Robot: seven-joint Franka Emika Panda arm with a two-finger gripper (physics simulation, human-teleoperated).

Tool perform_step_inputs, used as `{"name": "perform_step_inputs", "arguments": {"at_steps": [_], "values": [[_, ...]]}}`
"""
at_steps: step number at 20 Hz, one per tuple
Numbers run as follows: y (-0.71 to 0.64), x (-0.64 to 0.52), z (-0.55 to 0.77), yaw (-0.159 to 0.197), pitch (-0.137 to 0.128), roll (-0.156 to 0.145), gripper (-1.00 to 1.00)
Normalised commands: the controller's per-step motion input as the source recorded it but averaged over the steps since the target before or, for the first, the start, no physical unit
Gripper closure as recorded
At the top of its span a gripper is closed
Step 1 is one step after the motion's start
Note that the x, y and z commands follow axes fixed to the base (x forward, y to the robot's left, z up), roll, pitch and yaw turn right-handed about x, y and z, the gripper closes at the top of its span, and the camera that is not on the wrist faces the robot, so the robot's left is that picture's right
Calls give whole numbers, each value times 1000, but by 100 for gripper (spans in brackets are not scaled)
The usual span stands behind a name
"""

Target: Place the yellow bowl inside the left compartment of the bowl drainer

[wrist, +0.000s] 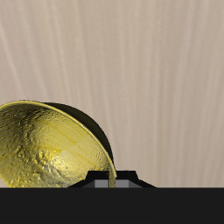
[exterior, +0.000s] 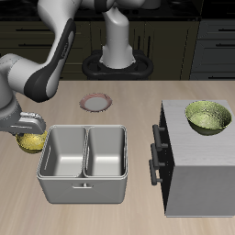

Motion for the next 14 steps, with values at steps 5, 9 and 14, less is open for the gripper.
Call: {"name": "perform_step_inputs", "arguments": {"at_steps": [5, 9, 14], "values": [[191, -182, 659, 22, -85, 21, 100], [241, -148, 695, 20, -51, 13, 100], [92, -190, 466, 24, -30, -30, 100]]}}
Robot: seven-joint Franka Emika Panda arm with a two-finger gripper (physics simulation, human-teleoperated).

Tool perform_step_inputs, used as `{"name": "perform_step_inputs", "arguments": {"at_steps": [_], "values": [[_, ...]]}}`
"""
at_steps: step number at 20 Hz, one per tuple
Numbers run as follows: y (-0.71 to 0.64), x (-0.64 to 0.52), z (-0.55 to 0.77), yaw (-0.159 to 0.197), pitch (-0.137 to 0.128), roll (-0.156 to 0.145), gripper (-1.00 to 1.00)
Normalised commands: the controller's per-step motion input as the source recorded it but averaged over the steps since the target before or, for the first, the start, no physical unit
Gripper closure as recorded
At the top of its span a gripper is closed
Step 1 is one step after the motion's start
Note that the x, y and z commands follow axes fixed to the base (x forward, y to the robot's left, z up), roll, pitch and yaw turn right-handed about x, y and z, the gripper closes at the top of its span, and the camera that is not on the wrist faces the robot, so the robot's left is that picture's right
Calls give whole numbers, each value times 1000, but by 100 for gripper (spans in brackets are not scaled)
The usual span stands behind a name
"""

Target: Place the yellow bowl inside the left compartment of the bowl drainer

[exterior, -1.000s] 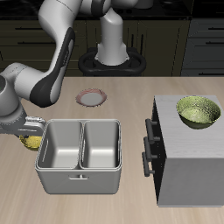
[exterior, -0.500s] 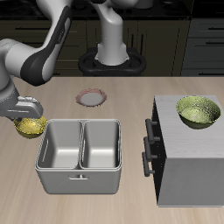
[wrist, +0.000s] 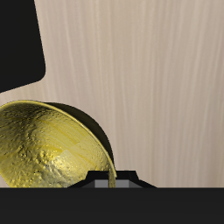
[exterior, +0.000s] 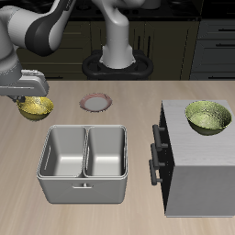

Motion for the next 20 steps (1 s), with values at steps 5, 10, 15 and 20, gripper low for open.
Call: {"name": "perform_step_inputs", "arguments": {"at_steps": [5, 10, 15, 20], "values": [[29, -219, 519, 5, -42, -59, 100], [55, -263, 476, -12, -61, -8, 100], [79, -203, 301, 20, -49, -22, 100], [28, -132, 225, 4, -21, -13, 100]]}}
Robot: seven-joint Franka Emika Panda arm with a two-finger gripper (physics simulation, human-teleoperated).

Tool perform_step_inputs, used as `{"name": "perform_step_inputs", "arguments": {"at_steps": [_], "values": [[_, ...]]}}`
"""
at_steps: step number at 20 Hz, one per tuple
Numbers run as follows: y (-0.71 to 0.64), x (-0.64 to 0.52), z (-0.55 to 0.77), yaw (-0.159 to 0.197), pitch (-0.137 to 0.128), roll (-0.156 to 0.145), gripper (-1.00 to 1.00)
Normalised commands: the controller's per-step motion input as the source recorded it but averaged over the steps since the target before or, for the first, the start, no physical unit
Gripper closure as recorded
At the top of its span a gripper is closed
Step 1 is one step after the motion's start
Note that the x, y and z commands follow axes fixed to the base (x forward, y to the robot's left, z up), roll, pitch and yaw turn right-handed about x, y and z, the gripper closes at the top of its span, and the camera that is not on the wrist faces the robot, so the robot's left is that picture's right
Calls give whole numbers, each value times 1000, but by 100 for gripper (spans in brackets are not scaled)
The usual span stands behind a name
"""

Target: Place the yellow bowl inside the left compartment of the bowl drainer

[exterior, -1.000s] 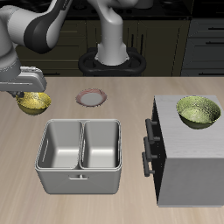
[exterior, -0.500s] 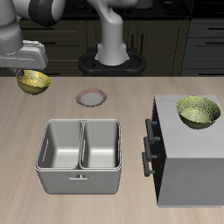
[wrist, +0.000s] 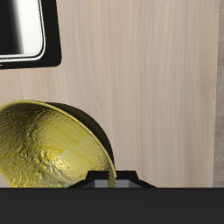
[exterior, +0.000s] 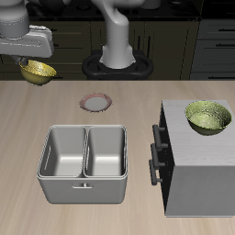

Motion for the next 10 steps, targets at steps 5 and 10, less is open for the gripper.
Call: {"name": "perform_step_inputs", "arguments": {"at_steps": [5, 10], "values": [[136, 17, 397, 12, -46, -16, 100], [240, 262, 325, -12, -27, 2, 100]]}}
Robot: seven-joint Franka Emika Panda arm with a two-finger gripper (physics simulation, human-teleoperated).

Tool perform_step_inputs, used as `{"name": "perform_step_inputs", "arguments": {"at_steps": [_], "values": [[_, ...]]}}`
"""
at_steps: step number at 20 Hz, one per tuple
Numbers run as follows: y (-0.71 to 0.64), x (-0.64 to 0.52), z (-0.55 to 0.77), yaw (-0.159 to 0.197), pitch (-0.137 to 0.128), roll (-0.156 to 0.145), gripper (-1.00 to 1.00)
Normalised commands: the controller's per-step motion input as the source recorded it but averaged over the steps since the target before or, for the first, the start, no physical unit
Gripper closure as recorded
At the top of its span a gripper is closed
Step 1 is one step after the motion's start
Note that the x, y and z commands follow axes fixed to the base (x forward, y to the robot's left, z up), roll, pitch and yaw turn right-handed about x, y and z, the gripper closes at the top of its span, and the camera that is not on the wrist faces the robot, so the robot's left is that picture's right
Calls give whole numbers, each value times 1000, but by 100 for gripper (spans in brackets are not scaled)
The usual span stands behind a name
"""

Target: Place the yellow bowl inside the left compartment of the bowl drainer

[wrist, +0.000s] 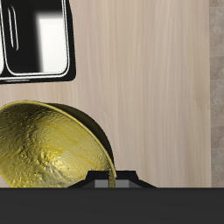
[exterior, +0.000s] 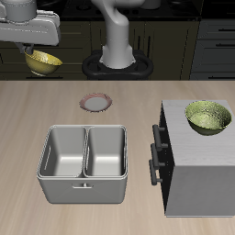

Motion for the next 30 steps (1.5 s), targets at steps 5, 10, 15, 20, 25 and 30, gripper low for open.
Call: {"name": "perform_step_inputs", "arguments": {"at_steps": [5, 10, 15, 20, 25, 30], "values": [[182, 282, 272, -23, -25, 17, 100], [259, 267, 138, -22, 1, 22, 100], [417, 236, 76, 12, -8, 55, 100], [403, 234, 77, -15, 0, 54, 100], [210, 178, 100, -9, -11, 31, 100], [237, 176, 106, -1, -12, 36, 100]]}}
